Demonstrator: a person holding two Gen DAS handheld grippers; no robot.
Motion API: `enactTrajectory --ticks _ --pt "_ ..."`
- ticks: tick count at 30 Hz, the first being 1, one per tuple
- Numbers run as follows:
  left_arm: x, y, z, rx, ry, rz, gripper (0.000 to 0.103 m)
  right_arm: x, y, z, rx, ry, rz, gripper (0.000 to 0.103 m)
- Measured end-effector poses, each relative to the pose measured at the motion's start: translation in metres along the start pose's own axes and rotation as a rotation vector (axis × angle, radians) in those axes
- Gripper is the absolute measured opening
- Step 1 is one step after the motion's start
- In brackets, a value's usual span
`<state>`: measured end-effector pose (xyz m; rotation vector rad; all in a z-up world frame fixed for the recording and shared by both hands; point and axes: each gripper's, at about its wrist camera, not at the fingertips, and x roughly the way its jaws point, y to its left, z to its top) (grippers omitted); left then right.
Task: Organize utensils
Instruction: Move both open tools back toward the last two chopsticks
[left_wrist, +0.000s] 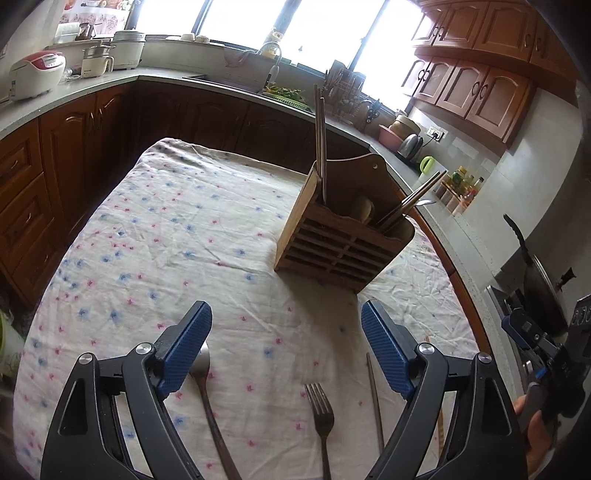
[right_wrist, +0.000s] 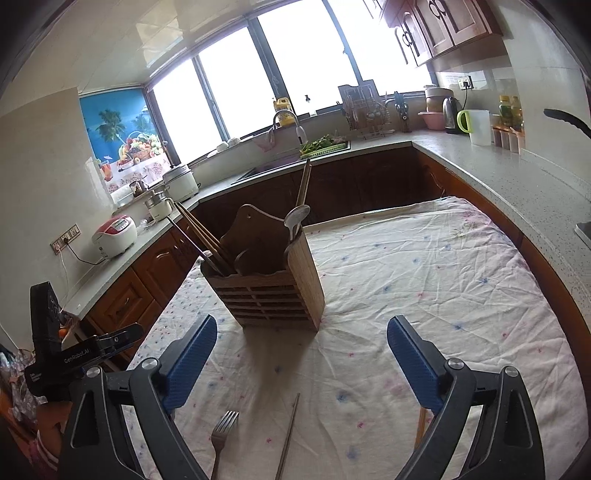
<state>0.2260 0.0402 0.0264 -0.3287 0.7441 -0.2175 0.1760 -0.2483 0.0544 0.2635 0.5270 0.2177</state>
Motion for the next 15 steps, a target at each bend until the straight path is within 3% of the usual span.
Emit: enactTrajectory --ticks 15 --pt "0.002 -0.041 -0.067 0.100 0.117 -0.011 0.087 -0.047 -0.038 -0.078 0.010 0.076 -0.158 0.100"
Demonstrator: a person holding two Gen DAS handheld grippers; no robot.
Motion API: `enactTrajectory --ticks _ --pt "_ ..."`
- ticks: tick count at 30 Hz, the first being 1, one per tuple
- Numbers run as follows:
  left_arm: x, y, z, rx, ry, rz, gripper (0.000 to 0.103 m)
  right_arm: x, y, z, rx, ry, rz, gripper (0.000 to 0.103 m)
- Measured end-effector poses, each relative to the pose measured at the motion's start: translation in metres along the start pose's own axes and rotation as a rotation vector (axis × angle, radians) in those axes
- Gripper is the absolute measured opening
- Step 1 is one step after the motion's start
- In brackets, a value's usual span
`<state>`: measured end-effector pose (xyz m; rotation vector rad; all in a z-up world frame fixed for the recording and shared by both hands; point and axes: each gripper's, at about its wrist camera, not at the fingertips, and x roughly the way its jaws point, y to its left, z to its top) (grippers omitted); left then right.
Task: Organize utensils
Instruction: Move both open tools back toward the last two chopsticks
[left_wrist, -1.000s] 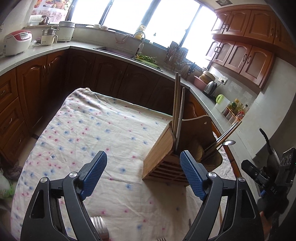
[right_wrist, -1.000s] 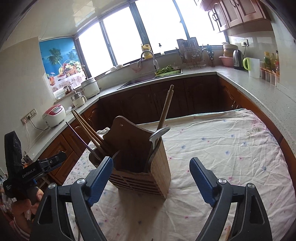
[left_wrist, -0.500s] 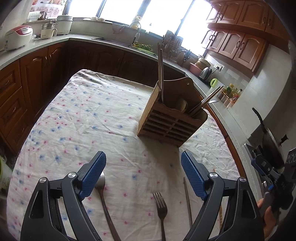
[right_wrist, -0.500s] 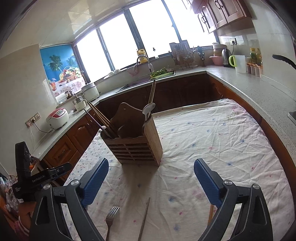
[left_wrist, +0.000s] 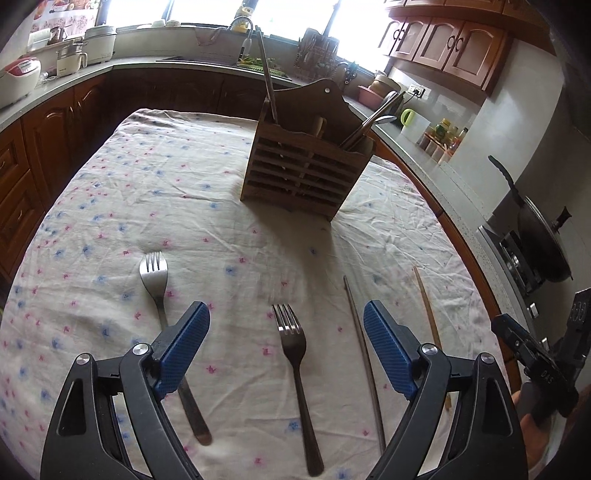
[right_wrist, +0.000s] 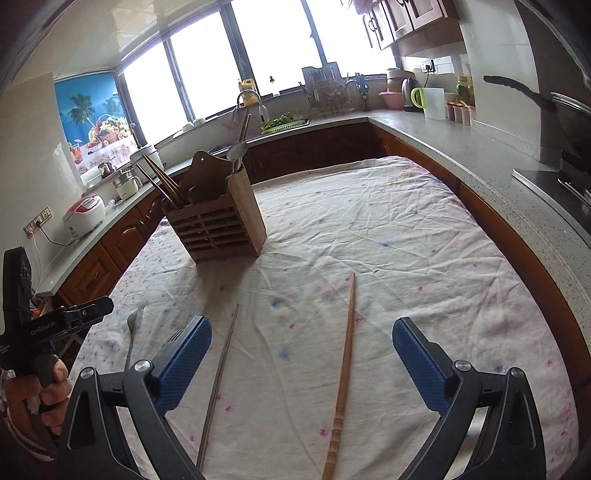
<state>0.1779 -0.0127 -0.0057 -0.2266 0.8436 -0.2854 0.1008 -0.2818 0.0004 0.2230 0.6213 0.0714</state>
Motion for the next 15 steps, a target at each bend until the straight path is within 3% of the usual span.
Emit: enactTrajectory --ticks 3,15 --pt "0.006 -0.009 -0.006 0.013 0.028 -0.001 0.087 0.000 -0.008 -0.008 0.000 0.012 -0.034 0.100" --pt "0.024 -0.035 -0.010 0.050 0.080 -0.021 0.087 0.005 -0.028 -0.012 0.039 0.031 -0.036 0.099"
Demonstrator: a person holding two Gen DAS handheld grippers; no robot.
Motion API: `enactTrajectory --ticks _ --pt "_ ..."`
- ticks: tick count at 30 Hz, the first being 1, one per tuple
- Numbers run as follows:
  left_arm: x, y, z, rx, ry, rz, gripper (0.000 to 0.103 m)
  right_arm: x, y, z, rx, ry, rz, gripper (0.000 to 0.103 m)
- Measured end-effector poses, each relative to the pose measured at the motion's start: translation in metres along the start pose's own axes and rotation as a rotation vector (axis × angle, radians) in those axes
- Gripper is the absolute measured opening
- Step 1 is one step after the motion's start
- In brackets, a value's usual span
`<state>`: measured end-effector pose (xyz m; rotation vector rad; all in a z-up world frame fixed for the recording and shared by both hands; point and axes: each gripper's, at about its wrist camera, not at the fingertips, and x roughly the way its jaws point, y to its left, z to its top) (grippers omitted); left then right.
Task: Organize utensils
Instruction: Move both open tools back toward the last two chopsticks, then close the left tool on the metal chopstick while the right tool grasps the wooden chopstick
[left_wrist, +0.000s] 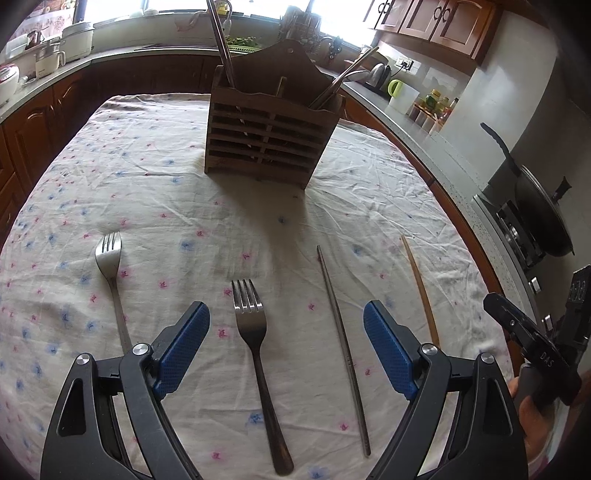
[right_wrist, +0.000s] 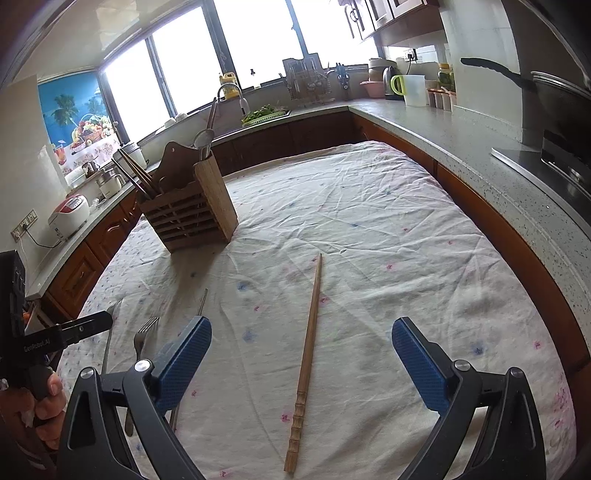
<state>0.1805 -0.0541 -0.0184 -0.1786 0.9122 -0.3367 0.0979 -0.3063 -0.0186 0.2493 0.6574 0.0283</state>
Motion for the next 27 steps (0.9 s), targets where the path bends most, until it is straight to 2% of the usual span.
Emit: enactTrajectory --ticks 2,5,8,10,12,14,16,20,24,27 --pt "0.005 -0.004 0.001 -0.002 0.013 -0.018 0.087 0.003 -0.002 0.001 0.001 0.006 0.002 0.097" --pt "0.014 -0.011 0.004 0.007 0.038 -0.029 0.087 0.008 -0.004 0.002 0.003 0.017 0.005 0.087" --pt "0.023 -0.019 0.007 0.033 0.051 -0.037 0.077 0.015 -0.008 0.005 0.012 0.031 0.008 0.075" --pt "0.030 -0.023 0.010 0.046 0.067 -0.050 0.065 0.021 -0.010 0.007 0.018 0.047 0.018 0.069" --pt "0.038 -0.029 0.013 0.062 0.089 -0.060 0.059 0.026 -0.012 0.009 0.027 0.057 0.033 0.062" --pt "0.048 -0.034 0.016 0.083 0.110 -0.061 0.054 0.033 -0.012 0.012 0.030 0.067 0.040 0.060" --pt "0.059 -0.039 0.018 0.104 0.131 -0.055 0.044 0.041 -0.013 0.016 0.035 0.081 0.050 0.057" --pt "0.081 -0.042 0.022 0.108 0.173 -0.047 0.039 0.062 -0.013 0.026 0.033 0.113 0.055 0.048" --pt "0.099 -0.041 0.023 0.095 0.202 -0.040 0.033 0.089 -0.015 0.032 0.034 0.158 0.045 0.032" --pt "0.104 -0.044 0.027 0.105 0.195 -0.026 0.031 0.104 -0.016 0.034 0.027 0.180 0.031 0.030"
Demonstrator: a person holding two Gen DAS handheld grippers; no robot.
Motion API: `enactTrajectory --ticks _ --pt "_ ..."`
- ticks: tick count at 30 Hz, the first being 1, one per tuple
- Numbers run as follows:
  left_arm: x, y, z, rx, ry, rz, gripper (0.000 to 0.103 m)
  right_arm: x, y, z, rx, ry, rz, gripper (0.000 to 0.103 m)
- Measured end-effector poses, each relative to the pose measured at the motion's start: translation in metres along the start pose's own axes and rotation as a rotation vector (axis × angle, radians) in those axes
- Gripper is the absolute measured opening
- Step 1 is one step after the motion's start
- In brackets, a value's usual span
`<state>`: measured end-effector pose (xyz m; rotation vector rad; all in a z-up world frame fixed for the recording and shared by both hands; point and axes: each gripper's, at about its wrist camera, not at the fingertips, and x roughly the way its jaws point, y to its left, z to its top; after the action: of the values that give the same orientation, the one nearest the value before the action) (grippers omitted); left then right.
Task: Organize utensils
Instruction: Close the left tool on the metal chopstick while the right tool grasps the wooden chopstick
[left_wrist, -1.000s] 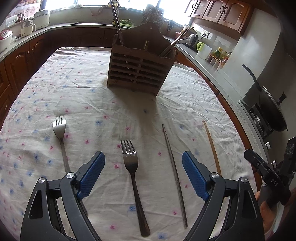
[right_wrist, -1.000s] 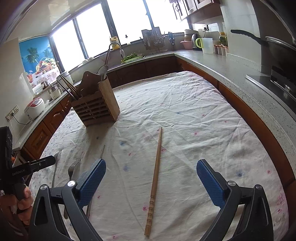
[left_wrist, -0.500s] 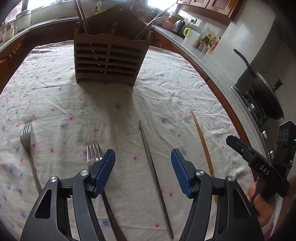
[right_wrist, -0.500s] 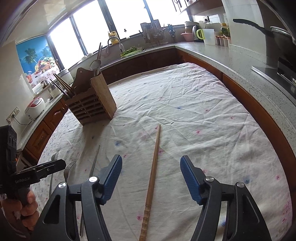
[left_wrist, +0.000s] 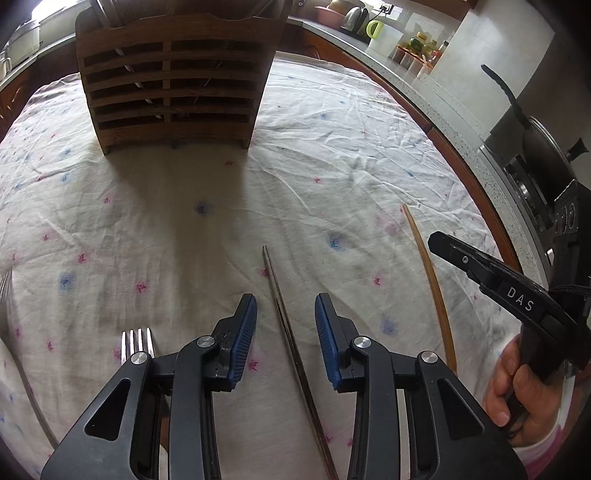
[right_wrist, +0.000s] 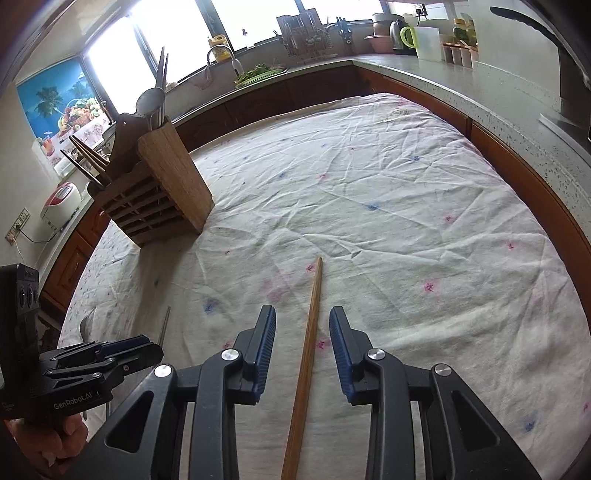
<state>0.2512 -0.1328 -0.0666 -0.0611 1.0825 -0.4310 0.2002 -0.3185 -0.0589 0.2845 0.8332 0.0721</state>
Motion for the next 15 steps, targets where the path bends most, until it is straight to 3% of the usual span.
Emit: enactTrajectory --ticks 3,7,10,15 --pt "0.004 -0.004 0.005 0.013 0.005 0.020 0.029 0.012 -0.001 0.004 -0.008 0.022 -0.008 0.028" --pt "0.009 -0.008 0.009 0.033 0.004 0.064 0.012 0.026 0.002 0.007 -0.030 0.052 -0.027 0.023" --pt "0.011 -0.009 0.009 0.044 -0.006 0.088 0.006 0.033 0.006 0.009 -0.060 0.055 -0.049 0.021" --pt "0.013 -0.017 0.008 0.087 -0.039 0.129 0.006 0.039 0.017 0.010 -0.135 0.045 -0.123 0.013"
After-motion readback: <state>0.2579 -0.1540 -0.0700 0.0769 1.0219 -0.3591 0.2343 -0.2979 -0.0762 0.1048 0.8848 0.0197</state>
